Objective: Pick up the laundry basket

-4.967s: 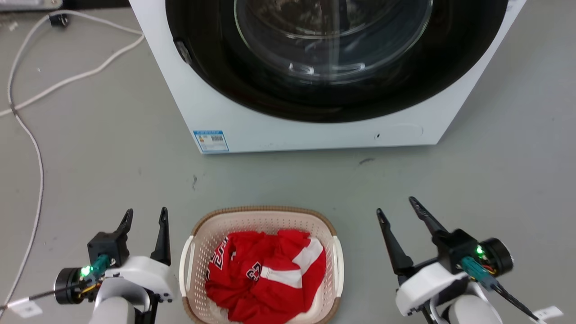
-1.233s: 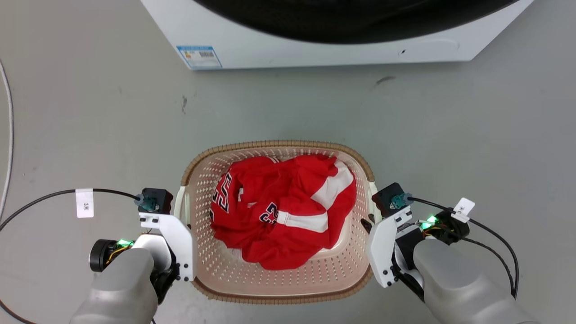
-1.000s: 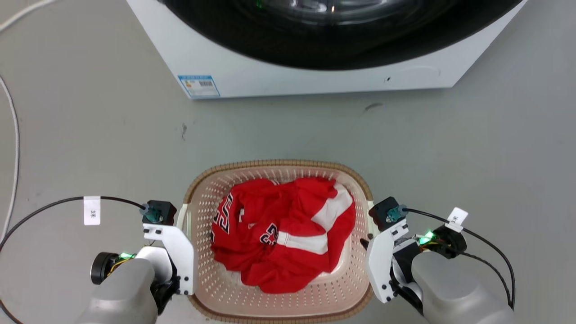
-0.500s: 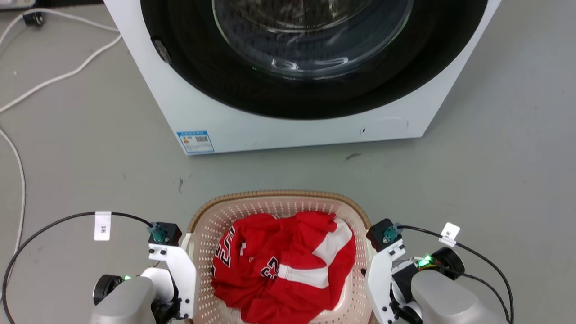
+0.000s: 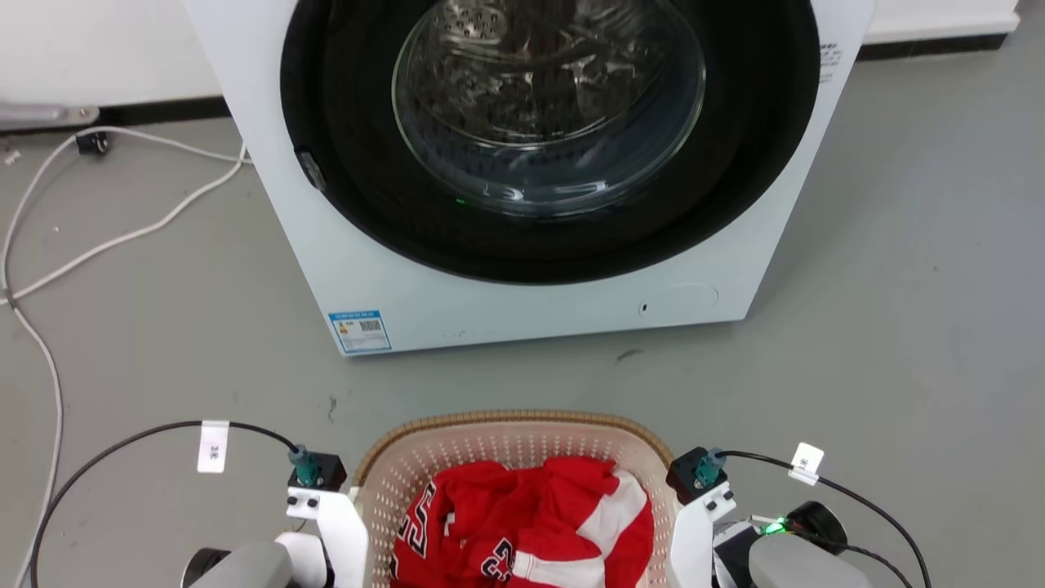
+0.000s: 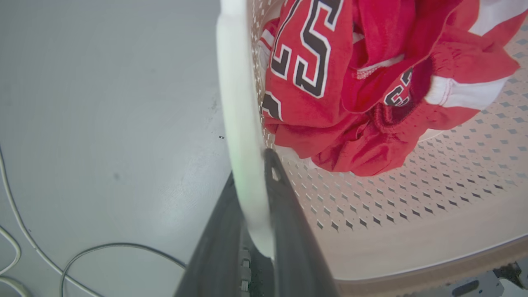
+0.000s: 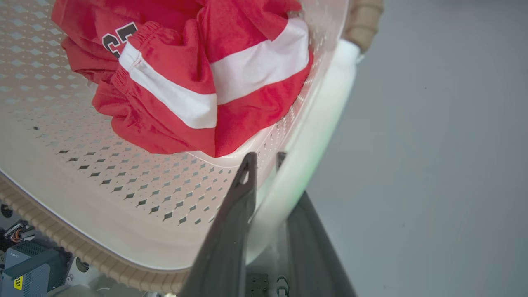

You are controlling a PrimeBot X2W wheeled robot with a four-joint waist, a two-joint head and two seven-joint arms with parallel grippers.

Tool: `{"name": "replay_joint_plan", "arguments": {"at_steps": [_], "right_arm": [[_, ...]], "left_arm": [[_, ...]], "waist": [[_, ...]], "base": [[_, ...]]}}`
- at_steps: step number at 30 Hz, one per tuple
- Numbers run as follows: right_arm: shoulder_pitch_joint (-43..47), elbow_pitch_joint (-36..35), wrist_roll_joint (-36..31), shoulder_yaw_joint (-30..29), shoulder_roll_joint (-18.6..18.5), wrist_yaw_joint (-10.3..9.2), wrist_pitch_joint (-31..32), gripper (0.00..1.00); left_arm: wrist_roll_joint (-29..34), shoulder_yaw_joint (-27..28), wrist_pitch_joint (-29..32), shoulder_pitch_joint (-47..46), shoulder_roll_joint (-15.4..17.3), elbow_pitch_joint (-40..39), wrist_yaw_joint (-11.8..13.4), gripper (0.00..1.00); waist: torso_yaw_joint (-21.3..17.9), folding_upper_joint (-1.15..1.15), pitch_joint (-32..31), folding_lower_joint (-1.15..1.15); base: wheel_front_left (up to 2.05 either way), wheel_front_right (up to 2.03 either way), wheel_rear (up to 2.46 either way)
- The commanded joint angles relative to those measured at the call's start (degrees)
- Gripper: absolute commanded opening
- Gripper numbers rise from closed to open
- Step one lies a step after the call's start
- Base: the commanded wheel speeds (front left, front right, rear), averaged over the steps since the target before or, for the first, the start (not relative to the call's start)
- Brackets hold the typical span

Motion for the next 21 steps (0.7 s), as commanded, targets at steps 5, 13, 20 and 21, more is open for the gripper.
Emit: {"name": "replay_joint_plan", "arguments": {"at_steps": [5,13,20,21], "right_arm": [[0.53,-0.78,1.69,2.05,-0.85,-0.05,1.68,0.00],[0.43,-1.10,4.45,4.48,-2.00,-0.07,3.83,0.00],[-0.37,-0.71,6.33,6.12,-2.36,-0.08,4.23,0.00],[-0.45,-0.69,6.59,6.34,-2.34,-0.08,4.26,0.00]], "left_arm": [[-1.90,-1.56,2.22,0.83,0.25,-1.18,0.04,0.00],[-4.10,-3.54,4.79,0.58,0.03,-1.40,0.04,0.00],[-5.49,-4.91,5.39,-0.20,-0.15,-0.70,0.04,0.00],[-5.61,-5.09,5.35,-0.26,-0.16,-0.60,0.04,0.00]], "waist": [[-0.12,-0.01,-2.15,0.01],[0.31,-0.01,-3.26,0.01],[0.45,-0.01,-3.47,0.01],[0.44,-0.01,-3.47,0.01]], "base": [[0.00,0.00,0.00],[0.00,0.00,0.00],[0.00,0.00,0.00],[0.00,0.00,0.00]]}}
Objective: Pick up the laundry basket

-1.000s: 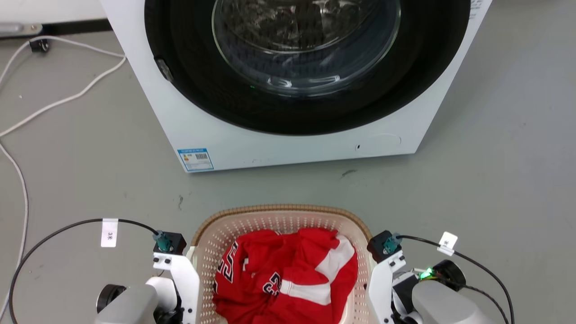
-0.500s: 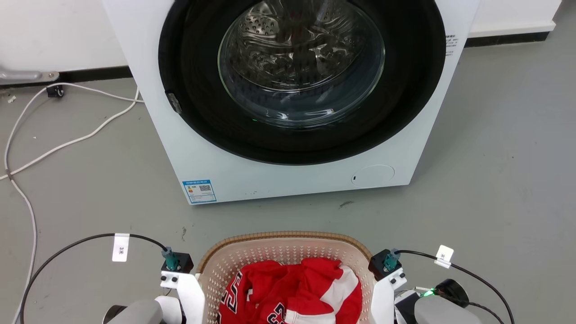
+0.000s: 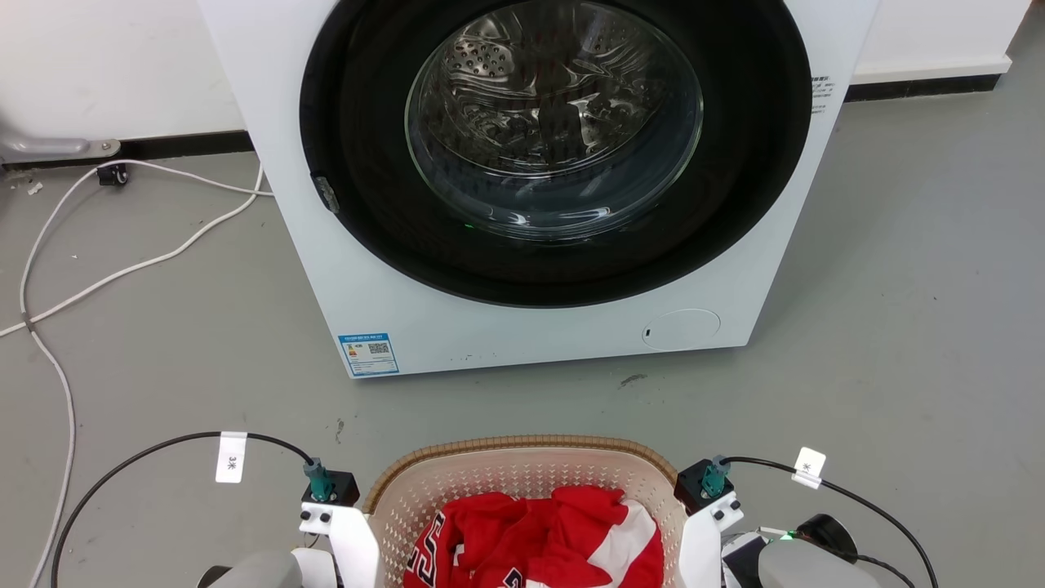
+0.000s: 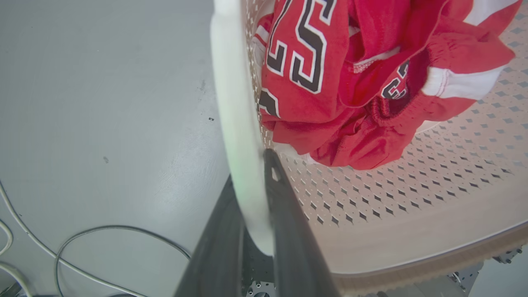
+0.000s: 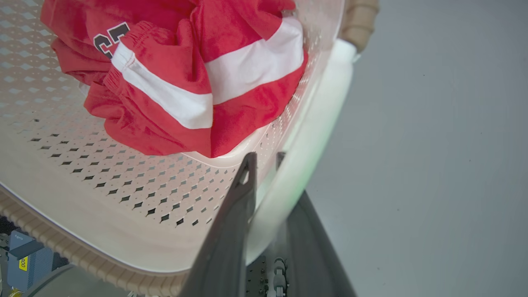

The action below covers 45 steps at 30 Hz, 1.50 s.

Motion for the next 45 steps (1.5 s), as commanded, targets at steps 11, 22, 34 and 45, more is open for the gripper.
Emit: {"name": "replay_joint_plan", "arguments": {"at_steps": [11,22,34,45], "right_arm": [[-1.05,0.11,2.19,2.66,-0.28,-0.10,-0.14,0.00],[-1.56,0.13,3.82,4.30,-0.36,-0.09,-0.25,0.00],[-1.83,0.16,4.84,5.34,-0.39,-0.09,-0.01,0.00],[-1.90,0.05,5.41,6.09,-0.51,-0.09,0.21,0.00]], "left_arm": [[-1.82,-1.96,0.23,-1.22,0.16,0.40,0.03,0.00],[-3.35,-3.48,-0.18,-1.77,0.07,0.56,0.03,0.00],[-4.99,-4.85,-0.19,-2.18,-0.02,0.76,0.03,0.00],[-6.21,-6.37,-0.68,-2.55,-0.12,0.88,0.03,0.00]], "waist": [[0.21,0.00,0.31,0.01],[0.29,0.00,0.61,0.01],[0.34,0.00,0.69,0.01],[0.43,0.00,0.60,0.01]], "base": [[0.00,0.00,0.00],[0.00,0.00,0.00],[0.00,0.00,0.00],[0.00,0.00,0.00]]}}
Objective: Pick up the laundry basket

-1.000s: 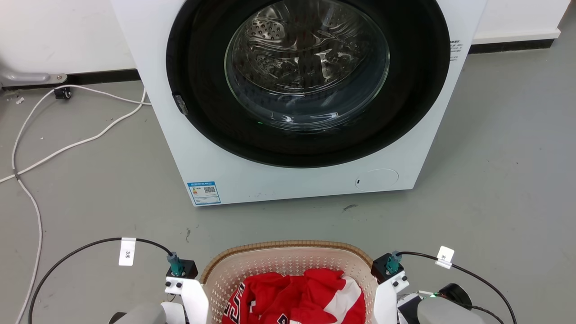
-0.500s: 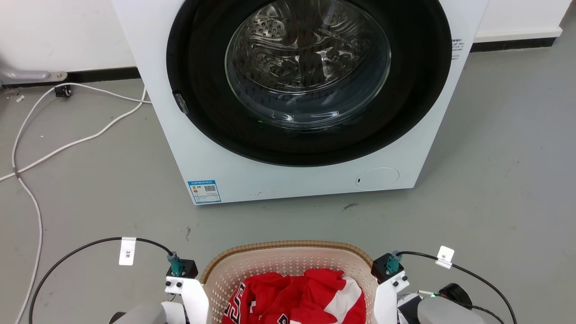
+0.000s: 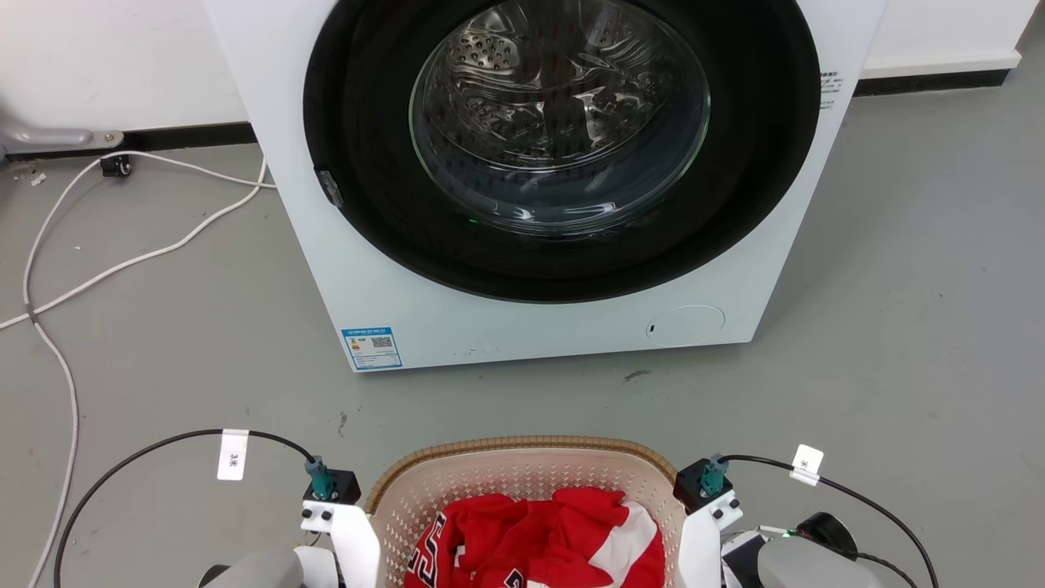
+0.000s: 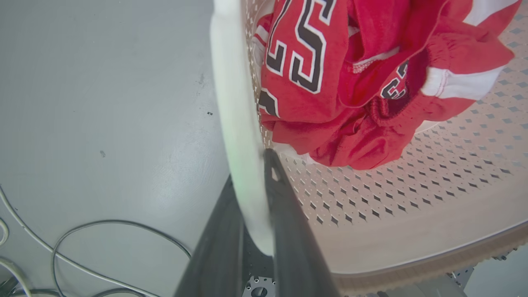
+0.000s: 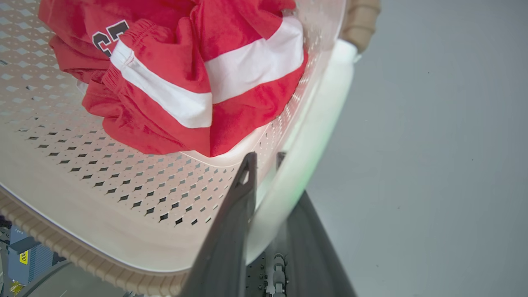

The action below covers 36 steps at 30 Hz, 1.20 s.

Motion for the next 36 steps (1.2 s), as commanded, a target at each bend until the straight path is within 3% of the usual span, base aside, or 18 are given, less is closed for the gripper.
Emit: {"name": "replay_joint_plan", "arguments": {"at_steps": [1,36], "right_arm": [[-0.76,-0.08,-0.04,0.35,-0.27,-0.08,0.01,0.00],[-0.79,-0.45,-0.05,0.87,-0.74,-0.08,0.36,0.00]], "left_arm": [[-0.10,-0.28,-0.32,-1.01,-0.15,-0.08,0.03,0.00],[-2.66,-2.75,-1.01,-1.41,-0.08,-0.01,0.03,0.00]], "waist": [[0.03,0.00,0.00,0.00],[0.20,0.00,0.10,0.00]], "base": [[0.00,0.00,0.00],[0.00,0.00,0.00]]}}
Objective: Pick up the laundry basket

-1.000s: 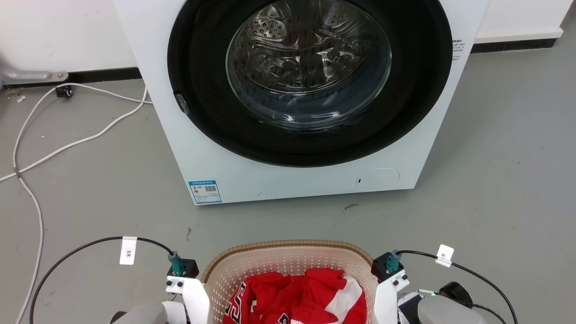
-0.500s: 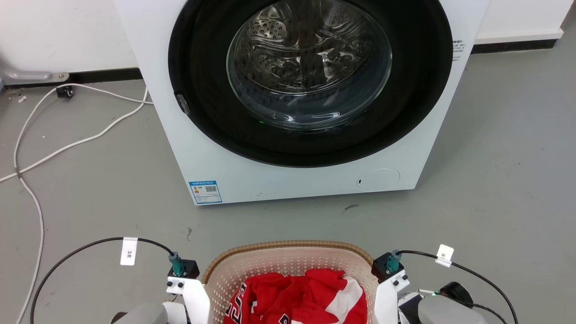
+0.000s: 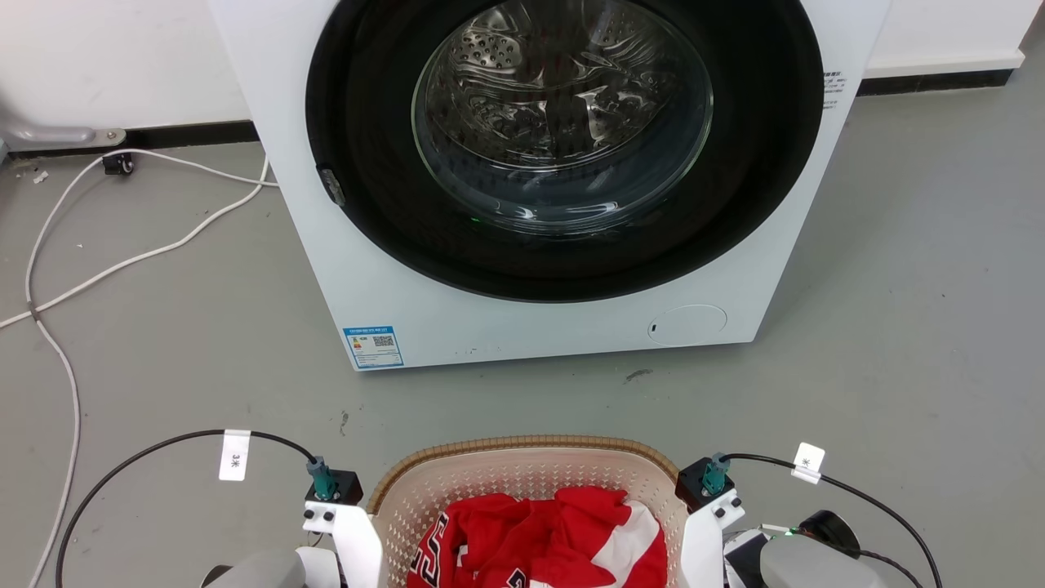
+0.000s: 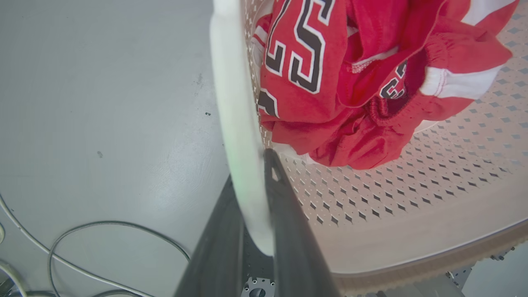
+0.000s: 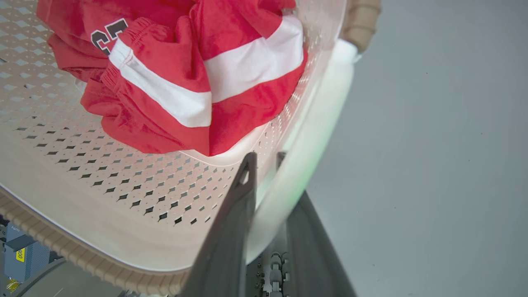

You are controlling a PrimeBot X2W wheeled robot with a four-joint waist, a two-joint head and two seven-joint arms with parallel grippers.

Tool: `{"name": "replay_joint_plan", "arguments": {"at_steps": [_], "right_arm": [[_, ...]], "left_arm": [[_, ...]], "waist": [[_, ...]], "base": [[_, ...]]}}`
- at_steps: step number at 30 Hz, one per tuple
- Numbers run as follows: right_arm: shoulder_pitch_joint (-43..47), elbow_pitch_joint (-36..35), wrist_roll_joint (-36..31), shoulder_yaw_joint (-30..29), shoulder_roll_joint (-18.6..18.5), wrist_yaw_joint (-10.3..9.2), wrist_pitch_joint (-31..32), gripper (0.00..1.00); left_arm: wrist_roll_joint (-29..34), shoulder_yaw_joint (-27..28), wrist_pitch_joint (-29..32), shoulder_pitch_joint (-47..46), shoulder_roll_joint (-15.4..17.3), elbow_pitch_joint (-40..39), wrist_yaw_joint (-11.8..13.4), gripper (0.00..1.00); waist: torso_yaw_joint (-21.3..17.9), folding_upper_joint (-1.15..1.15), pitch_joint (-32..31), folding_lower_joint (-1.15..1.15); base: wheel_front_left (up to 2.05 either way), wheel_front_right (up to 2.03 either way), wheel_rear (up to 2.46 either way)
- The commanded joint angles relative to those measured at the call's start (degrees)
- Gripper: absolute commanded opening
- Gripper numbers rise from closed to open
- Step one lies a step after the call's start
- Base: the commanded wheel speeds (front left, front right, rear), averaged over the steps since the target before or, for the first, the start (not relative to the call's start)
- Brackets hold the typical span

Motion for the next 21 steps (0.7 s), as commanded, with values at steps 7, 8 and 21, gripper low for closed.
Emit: {"name": "replay_joint_plan", "arguments": {"at_steps": [7,8,21], "right_arm": [[-0.41,-0.19,-0.14,0.33,-0.17,-0.08,0.15,0.00],[-0.38,-0.19,-0.13,0.35,-0.15,-0.08,0.16,0.00],[-0.21,-0.23,-0.12,0.36,-0.17,-0.08,0.13,0.00]], "left_arm": [[-0.26,-0.46,-0.33,-1.13,-0.05,0.01,0.03,0.00],[-0.30,-0.50,-0.34,-1.13,-0.03,0.01,0.03,0.00],[-0.77,-0.98,-0.44,-1.24,0.06,-0.07,0.03,0.00]], "waist": [[0.03,0.00,0.00,0.00],[0.04,0.00,0.01,0.00],[0.26,0.00,0.17,0.00]], "base": [[0.00,0.00,0.00],[0.00,0.00,0.00],[0.00,0.00,0.00]]}}
